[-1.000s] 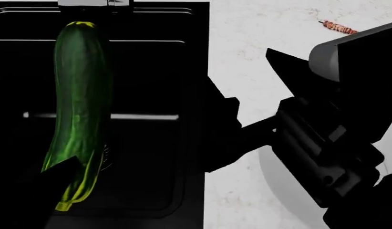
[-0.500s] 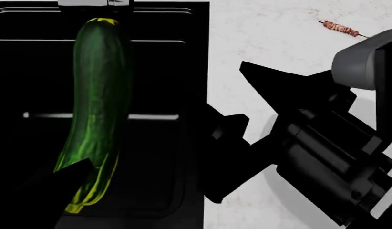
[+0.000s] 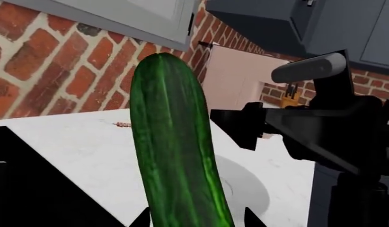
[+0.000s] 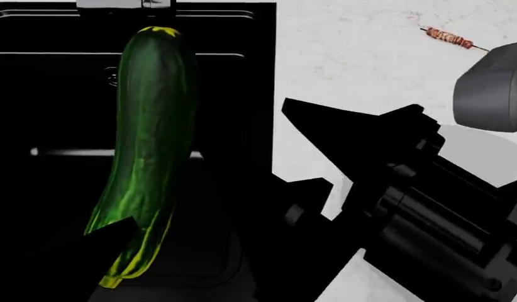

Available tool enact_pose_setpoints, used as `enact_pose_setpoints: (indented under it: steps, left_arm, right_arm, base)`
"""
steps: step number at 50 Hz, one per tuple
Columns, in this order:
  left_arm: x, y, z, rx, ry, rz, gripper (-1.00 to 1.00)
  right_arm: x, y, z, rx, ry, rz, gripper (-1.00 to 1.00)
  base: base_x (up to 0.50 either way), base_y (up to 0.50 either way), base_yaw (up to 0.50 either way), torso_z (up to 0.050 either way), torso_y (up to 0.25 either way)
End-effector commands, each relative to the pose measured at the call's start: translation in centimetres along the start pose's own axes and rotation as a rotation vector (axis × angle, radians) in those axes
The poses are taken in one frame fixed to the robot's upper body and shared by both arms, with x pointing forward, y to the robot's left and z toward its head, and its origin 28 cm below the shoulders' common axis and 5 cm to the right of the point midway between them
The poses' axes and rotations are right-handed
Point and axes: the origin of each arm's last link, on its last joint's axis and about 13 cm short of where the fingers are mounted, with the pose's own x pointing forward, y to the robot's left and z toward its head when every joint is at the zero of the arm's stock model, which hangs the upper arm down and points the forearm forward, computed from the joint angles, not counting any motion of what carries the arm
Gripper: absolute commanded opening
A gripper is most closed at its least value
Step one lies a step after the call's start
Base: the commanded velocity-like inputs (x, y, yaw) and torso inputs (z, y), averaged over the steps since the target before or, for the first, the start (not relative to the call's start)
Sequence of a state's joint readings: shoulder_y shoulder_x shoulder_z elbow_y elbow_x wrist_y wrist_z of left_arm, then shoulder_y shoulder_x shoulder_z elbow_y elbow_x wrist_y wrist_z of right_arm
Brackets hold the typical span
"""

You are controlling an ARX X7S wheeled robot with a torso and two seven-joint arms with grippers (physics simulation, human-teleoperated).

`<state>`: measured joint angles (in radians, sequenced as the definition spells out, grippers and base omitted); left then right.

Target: Pick the zucchini from the sink and place it on the plate located on the counter

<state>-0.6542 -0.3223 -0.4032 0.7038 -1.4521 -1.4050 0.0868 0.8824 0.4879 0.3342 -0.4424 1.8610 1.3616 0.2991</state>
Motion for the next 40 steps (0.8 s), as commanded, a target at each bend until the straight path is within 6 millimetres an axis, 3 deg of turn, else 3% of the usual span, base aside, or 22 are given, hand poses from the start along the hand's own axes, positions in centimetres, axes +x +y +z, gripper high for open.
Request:
enact_pose_setpoints:
  steps: [1,19,40]
  left_arm:
    - [0.4,-0.3,0.1,0.005,-0.002,-0.045,-1.0]
    - [0.8,-0.8,0.0,-0.006,0.003,-0.097,-1.0]
    - [1.0,-3.1,-0.3,0.033,0.041,-0.187,-1.0]
  right_arm:
    - [0.4,0.1,0.1,0.032,0.009,0.06,1.0]
    - [2.0,-0.9,-0.2,0.066,0.008,0.095,1.0]
    - [3.3,-1.5,-1.0,0.11,0.039,0.148,1.0]
  base:
    - [0.0,0.0,0.0,0.0,0.0]
    - [0.0,0.0,0.0,0.0,0.001]
    - [0.0,0.0,0.0,0.0,0.0]
